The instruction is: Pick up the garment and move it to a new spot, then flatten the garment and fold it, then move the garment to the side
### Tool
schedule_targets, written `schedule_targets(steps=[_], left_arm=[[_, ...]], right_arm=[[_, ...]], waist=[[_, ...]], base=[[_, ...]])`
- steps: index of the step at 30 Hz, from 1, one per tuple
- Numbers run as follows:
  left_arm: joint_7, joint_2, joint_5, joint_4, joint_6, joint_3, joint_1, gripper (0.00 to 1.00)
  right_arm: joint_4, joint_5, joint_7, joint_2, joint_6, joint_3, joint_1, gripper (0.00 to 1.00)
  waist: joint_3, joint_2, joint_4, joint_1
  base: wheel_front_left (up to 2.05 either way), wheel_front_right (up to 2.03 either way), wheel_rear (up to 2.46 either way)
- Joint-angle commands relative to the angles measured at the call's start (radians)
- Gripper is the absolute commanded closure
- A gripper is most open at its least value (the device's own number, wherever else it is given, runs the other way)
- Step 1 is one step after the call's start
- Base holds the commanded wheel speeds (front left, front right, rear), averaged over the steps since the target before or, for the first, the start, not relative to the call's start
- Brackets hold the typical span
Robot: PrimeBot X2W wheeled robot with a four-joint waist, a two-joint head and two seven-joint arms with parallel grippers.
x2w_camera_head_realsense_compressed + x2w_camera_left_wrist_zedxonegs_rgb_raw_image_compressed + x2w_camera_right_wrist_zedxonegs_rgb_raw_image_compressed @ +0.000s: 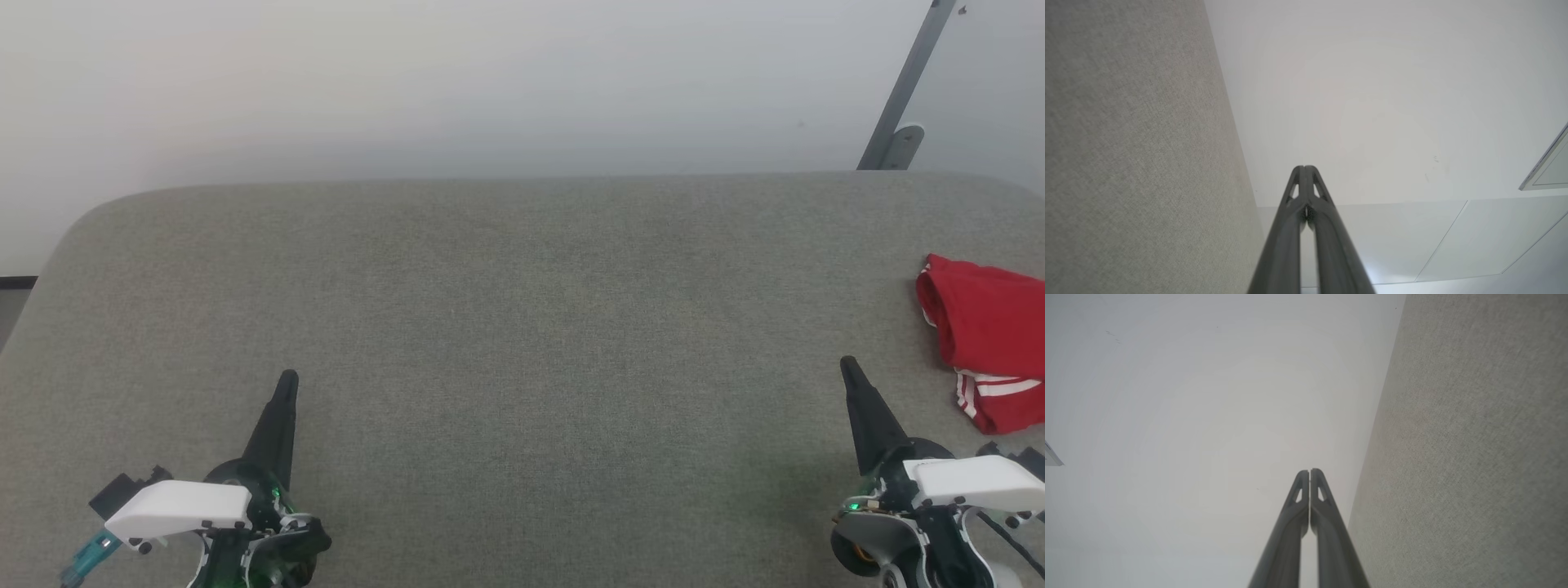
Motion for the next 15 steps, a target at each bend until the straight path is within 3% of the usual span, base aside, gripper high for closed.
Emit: schedule_targets(steps=[1,15], left_arm=[[0.003,-0.001,-0.004,-0.003,-0.003,0.003,-0.012,1.0],[0.003,-0.001,-0.004,-0.003,-0.003,0.003,-0.012,1.0]], right_arm=[[-0.004,0.004,0.002,0.003,0.0,0.001,-0.006,1.0],[-0.004,0.004,0.002,0.003,0.0,0.001,-0.006,1.0]], waist=[[0.0,-0.0001,0.0,0.0],[0.0,-0.0001,0.0,0.0]], base=[[0.0,0.0,0.0],[0.0,0.0,0.0]])
